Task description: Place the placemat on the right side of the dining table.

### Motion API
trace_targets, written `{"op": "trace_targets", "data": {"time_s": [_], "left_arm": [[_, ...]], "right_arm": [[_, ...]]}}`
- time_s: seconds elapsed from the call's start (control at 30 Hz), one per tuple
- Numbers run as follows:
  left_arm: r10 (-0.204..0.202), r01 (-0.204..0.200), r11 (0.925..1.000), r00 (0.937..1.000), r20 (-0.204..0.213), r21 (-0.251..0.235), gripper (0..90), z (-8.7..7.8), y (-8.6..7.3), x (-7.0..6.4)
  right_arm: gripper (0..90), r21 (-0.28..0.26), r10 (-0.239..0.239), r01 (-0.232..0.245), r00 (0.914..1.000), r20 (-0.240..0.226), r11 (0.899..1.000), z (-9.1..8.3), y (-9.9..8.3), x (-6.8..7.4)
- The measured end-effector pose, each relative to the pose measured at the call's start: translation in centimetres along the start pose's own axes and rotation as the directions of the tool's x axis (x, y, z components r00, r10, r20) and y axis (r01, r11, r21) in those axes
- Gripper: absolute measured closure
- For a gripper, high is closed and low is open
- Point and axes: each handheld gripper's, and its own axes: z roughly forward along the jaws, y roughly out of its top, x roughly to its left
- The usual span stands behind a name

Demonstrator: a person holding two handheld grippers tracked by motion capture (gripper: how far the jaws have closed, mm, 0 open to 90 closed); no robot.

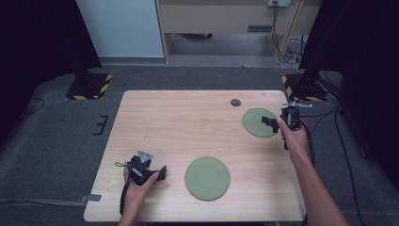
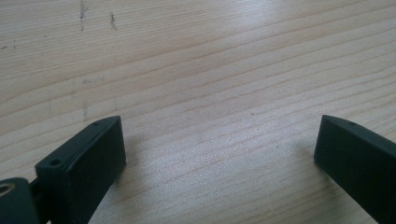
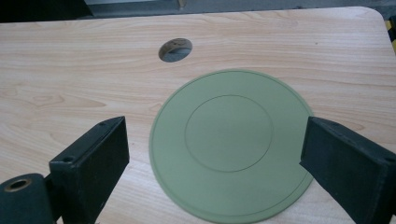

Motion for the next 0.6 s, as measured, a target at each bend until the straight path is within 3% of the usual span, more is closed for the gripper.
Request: {"op": "trace_targets", "data": {"time_s": [0.27, 0.6], "left_arm": [[0.000, 0.000, 1.0000, 1.0000, 0.001, 0.000, 1.4, 0.0, 0.0, 0.0], [0.001, -0.001, 1.0000, 1.0000, 0.002, 0.000, 1.4, 0.0, 0.0, 0.0]], "right_arm": [[7.1, -0.014, -0.013, 0.013, 0.9998, -0.015, 1.000, -1.6, -0.1, 0.8], [6.5, -0.024, -0.025, 0.025, 0.9993, -0.029, 0.999, -2.3, -0.3, 1.2]]}}
